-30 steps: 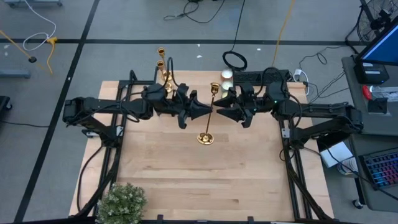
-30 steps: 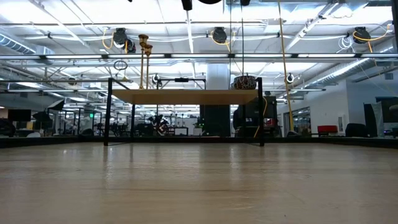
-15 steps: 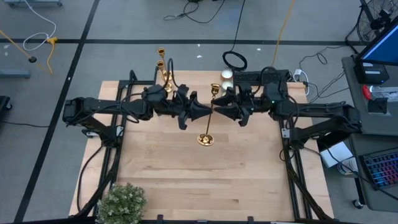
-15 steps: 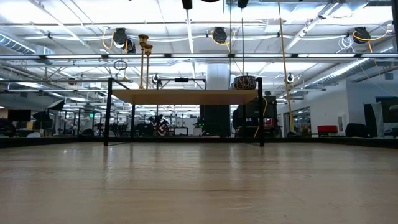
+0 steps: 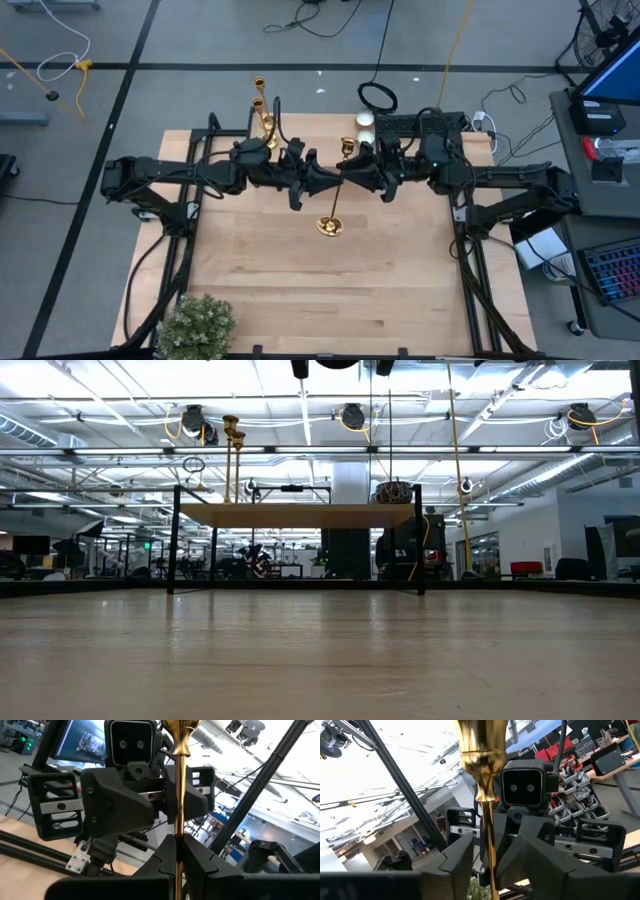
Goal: Pick & Place candle stick holders
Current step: Put the gold candle holder on the shelf aligned with the other gold candle holders
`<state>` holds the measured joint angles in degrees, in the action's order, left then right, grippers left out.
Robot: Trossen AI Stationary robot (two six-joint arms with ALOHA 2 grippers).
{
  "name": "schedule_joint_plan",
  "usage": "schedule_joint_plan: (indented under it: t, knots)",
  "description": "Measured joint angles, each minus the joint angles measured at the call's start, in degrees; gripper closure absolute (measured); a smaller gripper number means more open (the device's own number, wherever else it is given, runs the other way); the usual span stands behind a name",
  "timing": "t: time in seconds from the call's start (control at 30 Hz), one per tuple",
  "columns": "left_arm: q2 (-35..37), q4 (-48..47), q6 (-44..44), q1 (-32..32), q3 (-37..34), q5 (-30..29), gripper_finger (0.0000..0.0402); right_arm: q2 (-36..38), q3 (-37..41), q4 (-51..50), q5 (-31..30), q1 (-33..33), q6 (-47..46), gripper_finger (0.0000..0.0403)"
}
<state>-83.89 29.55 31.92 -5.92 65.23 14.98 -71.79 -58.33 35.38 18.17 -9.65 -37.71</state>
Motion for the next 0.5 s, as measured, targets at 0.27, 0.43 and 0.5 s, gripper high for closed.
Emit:
schedule_joint_plan:
  t: [0.27,0.43,0.5]
  knots:
    - [0.0,0.2,0.0,0.0,0.0,-0.1,0.0390,0.0,0.0,0.0,0.1,0.0,0.0,0.0342]
    - [0.0,0.5,0.5,0.0,0.0,-0.2,0.0390,-0.1,-1.4,-1.1,1.5,0.0,1.1,0.0391]
    - [0.1,0.6,0.7,0.0,0.0,-0.8,0.0390,-0.5,-3.5,-4.4,1.7,0.0,2.0,0.0391]
